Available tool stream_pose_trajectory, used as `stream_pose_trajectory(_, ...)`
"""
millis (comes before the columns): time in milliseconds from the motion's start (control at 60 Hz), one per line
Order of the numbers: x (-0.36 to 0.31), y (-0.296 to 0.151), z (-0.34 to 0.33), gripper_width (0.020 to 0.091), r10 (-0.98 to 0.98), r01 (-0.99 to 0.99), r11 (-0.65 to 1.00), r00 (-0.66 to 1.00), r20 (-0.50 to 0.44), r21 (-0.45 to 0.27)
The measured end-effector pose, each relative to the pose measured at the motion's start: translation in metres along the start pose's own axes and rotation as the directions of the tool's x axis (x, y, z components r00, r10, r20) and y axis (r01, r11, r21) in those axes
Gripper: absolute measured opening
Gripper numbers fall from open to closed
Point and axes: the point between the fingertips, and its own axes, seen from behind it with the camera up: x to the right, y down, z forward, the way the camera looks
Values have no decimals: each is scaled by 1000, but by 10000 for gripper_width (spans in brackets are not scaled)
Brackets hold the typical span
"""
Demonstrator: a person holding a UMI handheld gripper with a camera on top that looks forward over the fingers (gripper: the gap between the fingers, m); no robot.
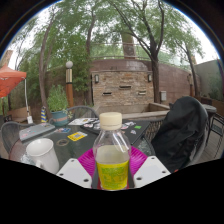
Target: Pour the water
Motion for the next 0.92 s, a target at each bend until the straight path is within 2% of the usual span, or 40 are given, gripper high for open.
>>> stream_pose_trajectory(67,10,3,-3,449,1,-1,1000,1000,-3,8)
stream_pose_trajectory(100,14,5,-5,485,-9,9,1000,1000,-8,6)
stream_pose_trajectory(133,8,8,-1,516,-2,1,1000,1000,-15,-16)
stream_pose_trajectory(183,17,29,-4,555,13,-18,995,999,-48,-98)
stream_pose_trajectory(233,11,37,-8,674,33,-44,988,997,-75,-150)
stream_pose_trajectory(300,4,38,-21,856,58,-72,984,994,-90,-162)
stream_pose_trajectory(450,-13,39,-75,853,108,-148,965,977,-184,-216)
stream_pose_trajectory(650,-90,-14,-181,852,177,-228,959,946,-273,-167)
stream_pose_trajectory(783,-145,-47,-260,849,187,-256,957,905,-382,-138)
stream_pose_trajectory(917,-201,-71,-312,850,243,-306,946,884,-400,-102)
